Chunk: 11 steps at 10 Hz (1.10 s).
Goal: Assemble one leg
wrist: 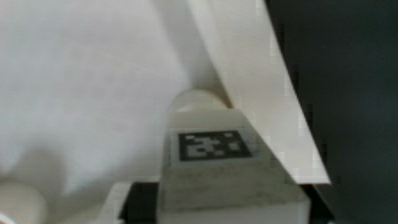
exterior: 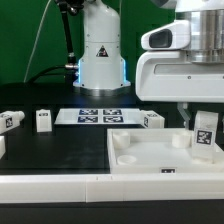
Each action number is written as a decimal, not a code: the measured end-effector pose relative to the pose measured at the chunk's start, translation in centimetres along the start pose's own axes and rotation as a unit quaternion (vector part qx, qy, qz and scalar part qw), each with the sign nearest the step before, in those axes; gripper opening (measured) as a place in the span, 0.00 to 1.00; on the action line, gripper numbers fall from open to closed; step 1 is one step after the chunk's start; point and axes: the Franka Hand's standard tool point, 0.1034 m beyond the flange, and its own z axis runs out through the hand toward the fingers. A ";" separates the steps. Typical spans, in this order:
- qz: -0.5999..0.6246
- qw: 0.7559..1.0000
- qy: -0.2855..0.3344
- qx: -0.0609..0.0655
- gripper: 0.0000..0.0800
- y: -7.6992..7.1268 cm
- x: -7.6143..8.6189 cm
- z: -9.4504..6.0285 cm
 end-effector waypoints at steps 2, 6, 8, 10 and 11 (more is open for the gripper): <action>0.100 0.995 0.001 0.005 0.36 0.0 0.0 0.0; 0.153 0.988 -0.005 0.006 0.36 0.0 -0.1 0.0; 0.091 0.996 -0.013 0.003 0.75 -0.1 0.0 -0.1; -0.031 0.999 -0.018 -0.005 0.80 -0.2 -0.3 -0.2; -0.074 0.997 -0.018 -0.004 0.81 -0.4 -0.3 -0.3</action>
Offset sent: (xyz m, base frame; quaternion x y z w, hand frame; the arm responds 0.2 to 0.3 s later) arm -0.0024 -0.0030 0.0019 -0.0201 -0.0145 0.1281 0.9914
